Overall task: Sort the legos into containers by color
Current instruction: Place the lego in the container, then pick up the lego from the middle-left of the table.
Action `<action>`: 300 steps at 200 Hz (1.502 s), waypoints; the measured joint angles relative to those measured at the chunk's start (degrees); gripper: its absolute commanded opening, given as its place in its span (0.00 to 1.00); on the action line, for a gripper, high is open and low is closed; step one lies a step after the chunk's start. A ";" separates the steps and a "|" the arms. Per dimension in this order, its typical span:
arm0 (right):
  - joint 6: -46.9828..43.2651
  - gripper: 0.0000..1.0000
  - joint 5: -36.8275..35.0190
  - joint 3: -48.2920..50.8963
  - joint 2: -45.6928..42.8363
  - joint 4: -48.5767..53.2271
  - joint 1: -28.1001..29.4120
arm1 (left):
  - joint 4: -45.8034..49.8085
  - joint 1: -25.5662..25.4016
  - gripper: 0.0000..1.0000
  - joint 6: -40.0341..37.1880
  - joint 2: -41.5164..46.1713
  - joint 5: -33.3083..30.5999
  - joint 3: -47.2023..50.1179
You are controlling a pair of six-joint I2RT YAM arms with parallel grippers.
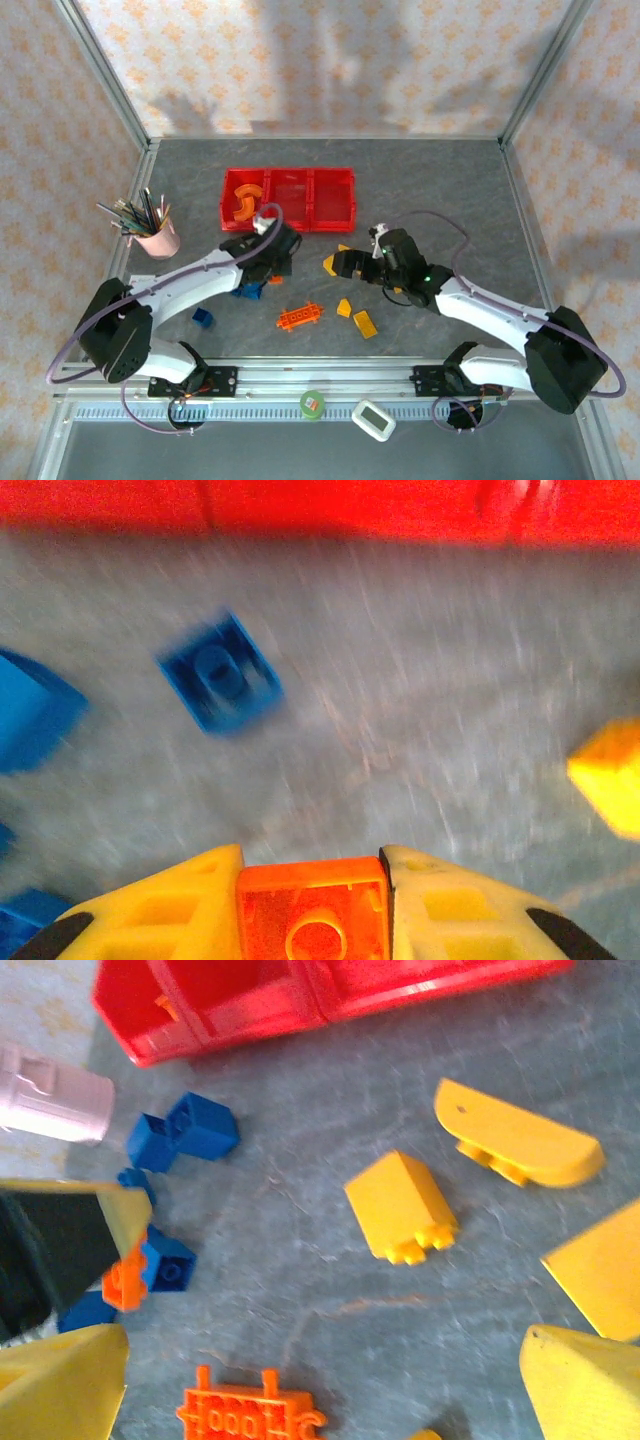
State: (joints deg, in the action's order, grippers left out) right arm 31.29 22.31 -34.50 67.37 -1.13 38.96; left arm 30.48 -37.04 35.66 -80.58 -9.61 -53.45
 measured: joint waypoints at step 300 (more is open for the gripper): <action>-4.37 1.00 -1.75 -10.75 9.44 -0.04 0.00 | -2.12 19.69 0.61 -15.69 -17.51 1.90 -28.68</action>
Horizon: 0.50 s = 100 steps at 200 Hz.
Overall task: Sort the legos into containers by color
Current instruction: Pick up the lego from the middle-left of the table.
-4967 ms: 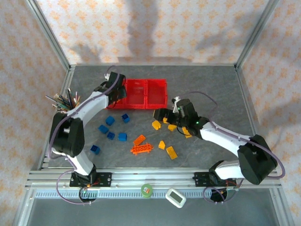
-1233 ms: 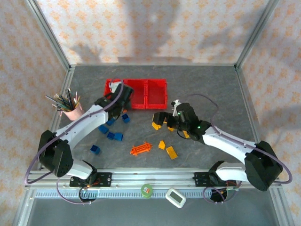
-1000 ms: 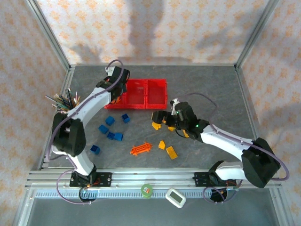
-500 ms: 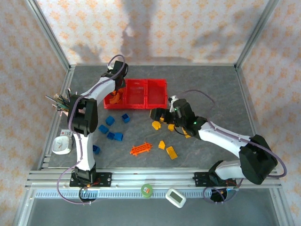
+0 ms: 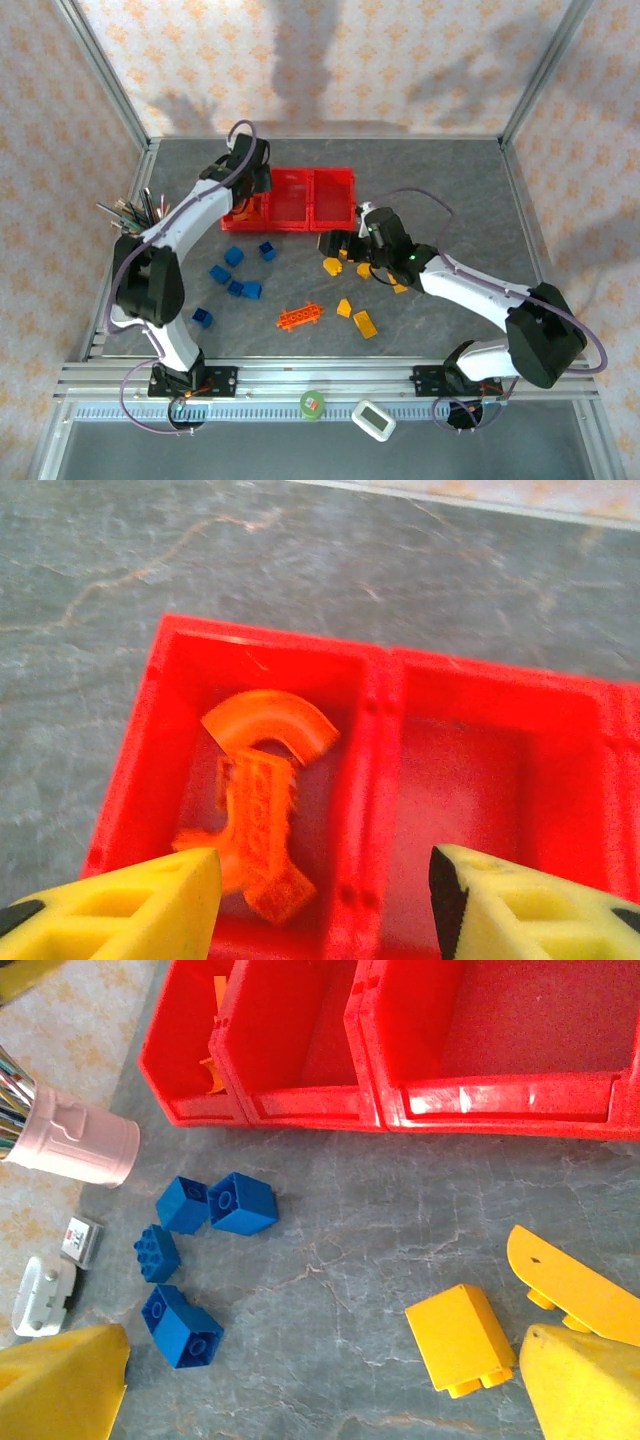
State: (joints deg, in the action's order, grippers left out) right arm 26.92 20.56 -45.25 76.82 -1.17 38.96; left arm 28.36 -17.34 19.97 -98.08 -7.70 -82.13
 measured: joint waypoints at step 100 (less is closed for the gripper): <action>0.04 1.00 1.79 9.53 -9.53 3.52 0.00 | 1.53 -17.97 0.71 4.72 19.10 2.01 23.98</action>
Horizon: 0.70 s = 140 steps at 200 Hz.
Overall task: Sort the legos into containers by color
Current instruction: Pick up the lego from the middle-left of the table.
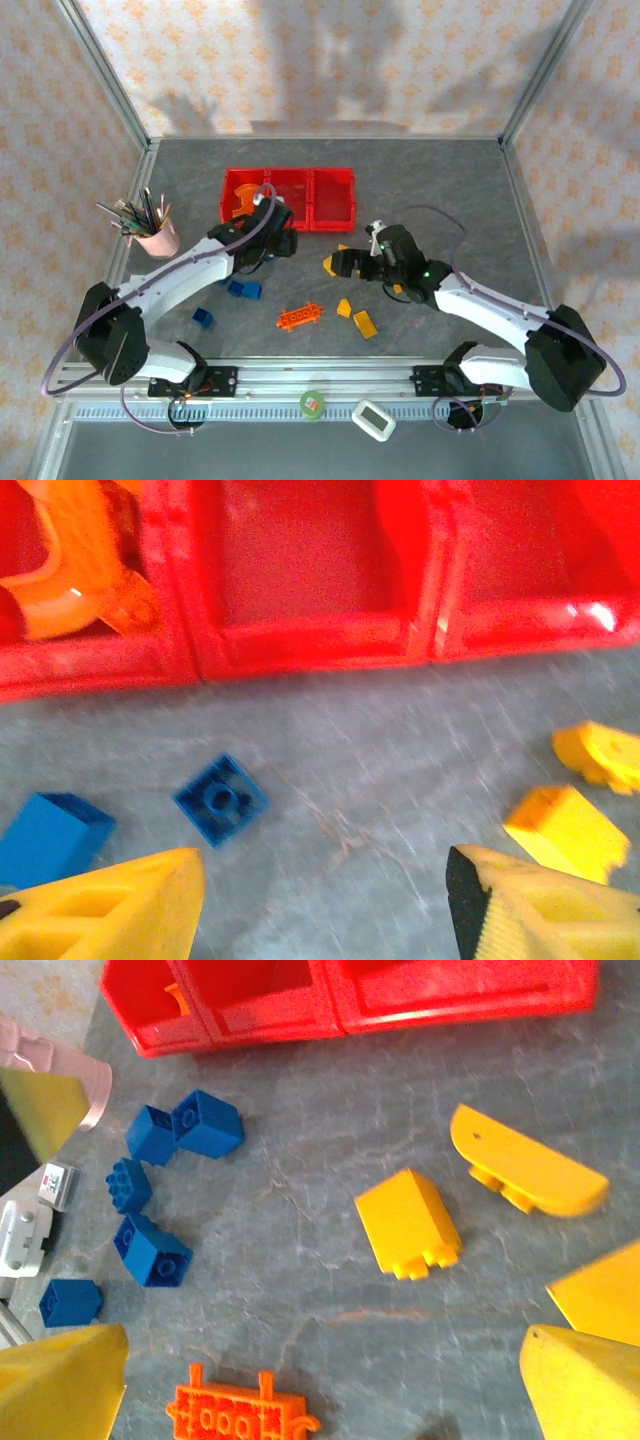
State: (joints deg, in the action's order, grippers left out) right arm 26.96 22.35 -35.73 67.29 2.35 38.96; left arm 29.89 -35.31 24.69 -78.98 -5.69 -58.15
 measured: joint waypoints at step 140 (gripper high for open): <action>6.62 1.00 -0.04 12.07 -13.18 2.23 -1.29 | 1.92 -23.89 0.84 3.96 2.54 3.21 9.64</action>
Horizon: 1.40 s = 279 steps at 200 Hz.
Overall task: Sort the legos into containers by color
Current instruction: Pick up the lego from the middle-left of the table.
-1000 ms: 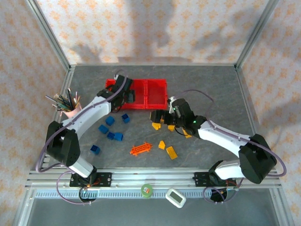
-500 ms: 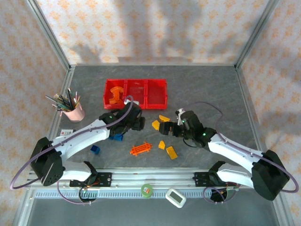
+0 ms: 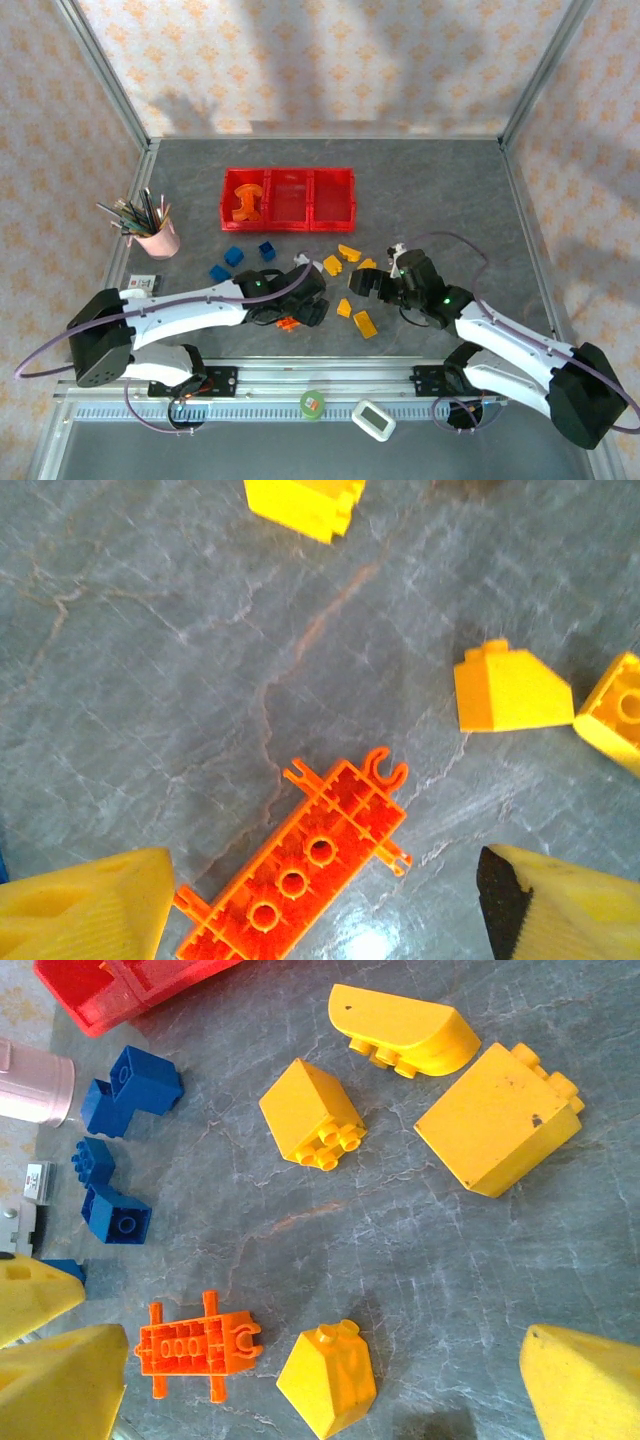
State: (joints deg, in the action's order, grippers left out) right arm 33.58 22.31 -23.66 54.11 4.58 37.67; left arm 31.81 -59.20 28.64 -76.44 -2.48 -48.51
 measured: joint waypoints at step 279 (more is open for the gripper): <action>-0.04 1.00 1.33 0.00 0.11 -0.04 -2.27 | 0.76 6.01 0.64 -0.57 -13.62 -3.61 1.05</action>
State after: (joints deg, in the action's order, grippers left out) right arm 33.54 23.64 -23.66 54.22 4.54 35.40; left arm 32.58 -53.19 28.08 -90.06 -6.09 -47.46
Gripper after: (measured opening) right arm 0.998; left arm 0.665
